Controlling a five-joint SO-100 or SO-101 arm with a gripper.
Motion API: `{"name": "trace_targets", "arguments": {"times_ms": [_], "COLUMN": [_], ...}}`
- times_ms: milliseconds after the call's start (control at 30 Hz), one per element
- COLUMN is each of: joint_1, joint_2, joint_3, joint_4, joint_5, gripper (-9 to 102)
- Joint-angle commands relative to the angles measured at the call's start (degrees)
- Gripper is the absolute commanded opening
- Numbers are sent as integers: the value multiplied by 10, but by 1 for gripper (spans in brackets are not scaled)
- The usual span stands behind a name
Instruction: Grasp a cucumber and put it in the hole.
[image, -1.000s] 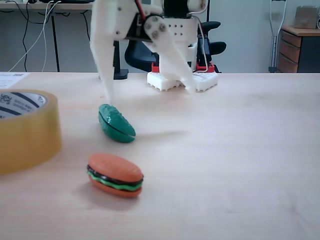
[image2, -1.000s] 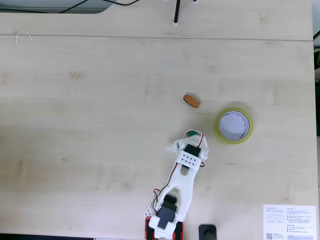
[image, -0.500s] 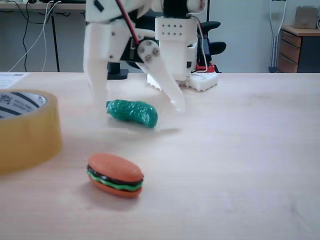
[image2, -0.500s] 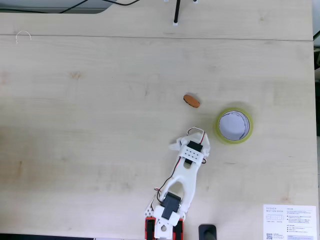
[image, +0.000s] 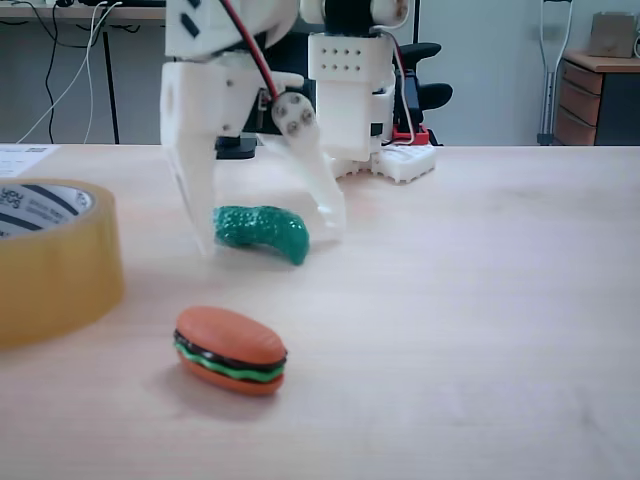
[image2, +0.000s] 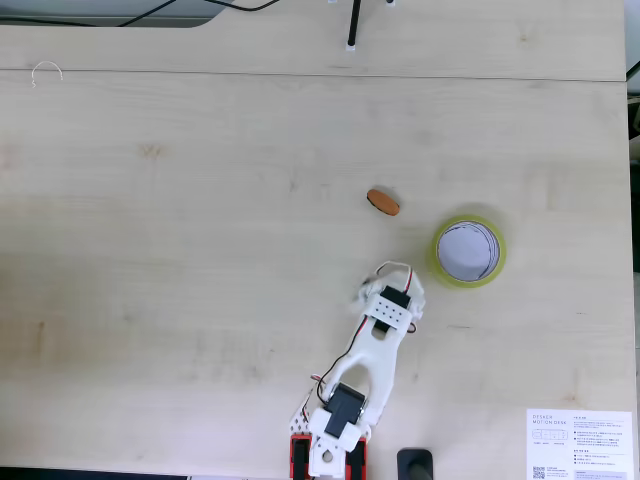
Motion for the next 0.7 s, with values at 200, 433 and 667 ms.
{"name": "trace_targets", "arguments": {"times_ms": [200,433,667], "joint_1": [-4,-4,-4], "joint_2": [47,51,54], "joint_3": [12,40,48], "joint_4": [-15,-13,25], "joint_5": [-70,-70,-70], "gripper": [29,25,16]}}
